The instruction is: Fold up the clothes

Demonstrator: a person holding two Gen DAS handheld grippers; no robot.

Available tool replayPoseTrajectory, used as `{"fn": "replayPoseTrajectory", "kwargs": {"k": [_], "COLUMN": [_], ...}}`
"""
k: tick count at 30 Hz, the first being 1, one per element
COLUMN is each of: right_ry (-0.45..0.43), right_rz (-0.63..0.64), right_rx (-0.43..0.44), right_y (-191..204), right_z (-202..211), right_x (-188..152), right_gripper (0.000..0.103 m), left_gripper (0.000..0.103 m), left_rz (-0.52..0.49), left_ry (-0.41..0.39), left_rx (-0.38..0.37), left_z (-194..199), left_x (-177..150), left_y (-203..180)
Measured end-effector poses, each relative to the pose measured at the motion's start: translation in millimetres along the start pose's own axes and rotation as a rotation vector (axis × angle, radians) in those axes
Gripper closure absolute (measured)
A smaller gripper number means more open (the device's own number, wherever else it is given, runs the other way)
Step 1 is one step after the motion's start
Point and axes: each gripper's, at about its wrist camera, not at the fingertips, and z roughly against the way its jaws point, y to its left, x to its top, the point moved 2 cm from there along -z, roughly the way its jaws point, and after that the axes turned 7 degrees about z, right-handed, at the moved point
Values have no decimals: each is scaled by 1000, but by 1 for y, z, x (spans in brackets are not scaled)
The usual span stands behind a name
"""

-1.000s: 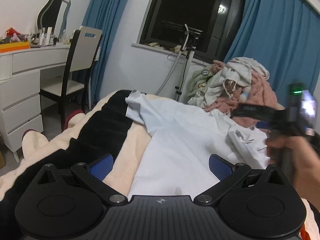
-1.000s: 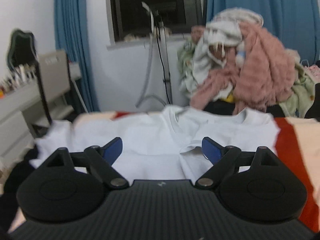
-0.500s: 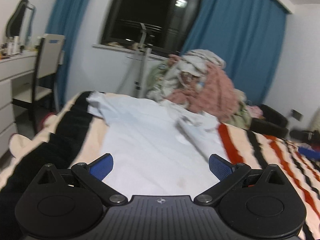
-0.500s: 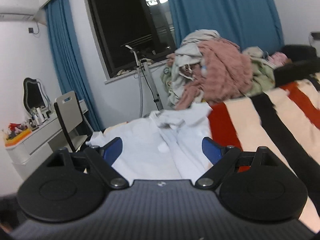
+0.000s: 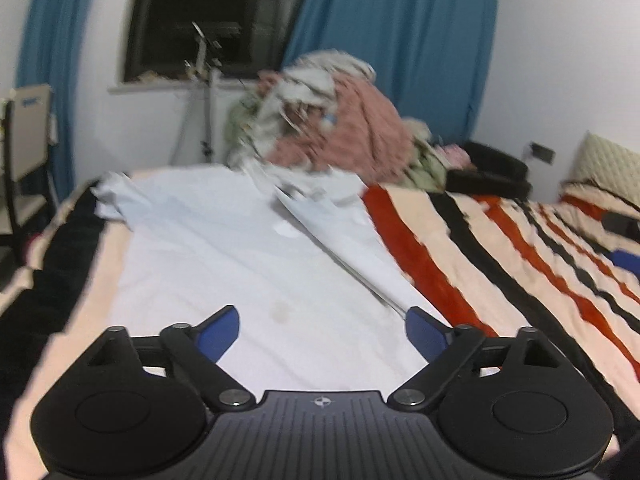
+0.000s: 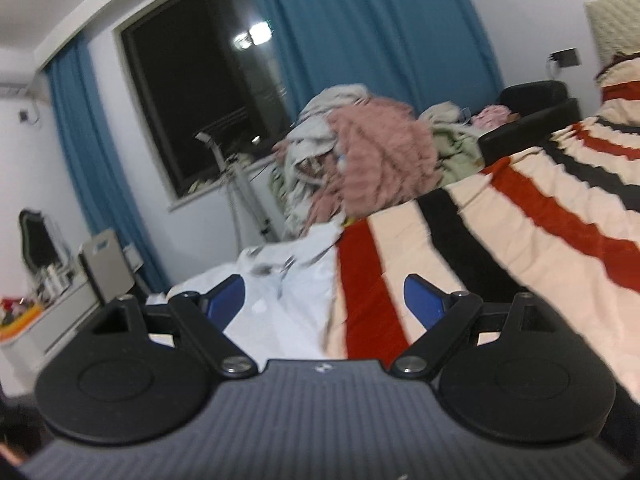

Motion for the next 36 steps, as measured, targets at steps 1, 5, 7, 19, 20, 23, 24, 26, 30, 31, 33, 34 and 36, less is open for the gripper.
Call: {"fn": "replayPoseTrajectory", "kwargs": {"k": [1, 5, 7, 19, 20, 23, 24, 26, 30, 31, 33, 34, 36], "right_ry": [-7, -26, -39, -52, -49, -70, -79, -79, -54, -69, -113, -127, -139], "right_rz": [-12, -69, -93, -155, -155, -143, -139, -129, -97, -90, -77, -72, -64], "right_rx": [-16, -45, -52, -85, -86, -115, -126, -141, -153, -162, -178, -179, -171], "right_y": [-9, -33, -42, -76, -77, -78, -79, -79, -77, -76, -72, -70, -66], "right_z": [1, 5, 7, 10, 9, 11, 12, 10, 4, 7, 15, 19, 23], "right_x": [1, 3, 4, -2, -3, -3, -3, -4, -7, -6, -2, -1, 0], "right_gripper": [15, 15, 15, 15, 15, 15, 15, 15, 15, 15, 15, 15, 15], "left_gripper": [26, 35, 40, 43, 46, 73, 80, 93, 96, 96, 96, 96, 96], "left_rz": [3, 34, 52, -326, -351, -396, -408, -397, -322, -297, -252, -213, -132], "left_ry": [26, 142, 201, 301, 304, 321, 322, 298, 216, 184, 116, 89, 42], "left_rx": [-19, -126, -186, -273, -271, -260, -254, -243, -238, -239, -234, -234, -234], "left_z": [-5, -29, -44, -110, -114, -122, -125, -125, -103, -92, -63, -46, -12], "left_x": [-3, -13, -19, -99, -106, -127, -134, -133, -114, -107, -89, -80, -63], "left_y": [-5, -34, -54, -189, -193, -196, -196, -191, -174, -169, -156, -147, -125]}}
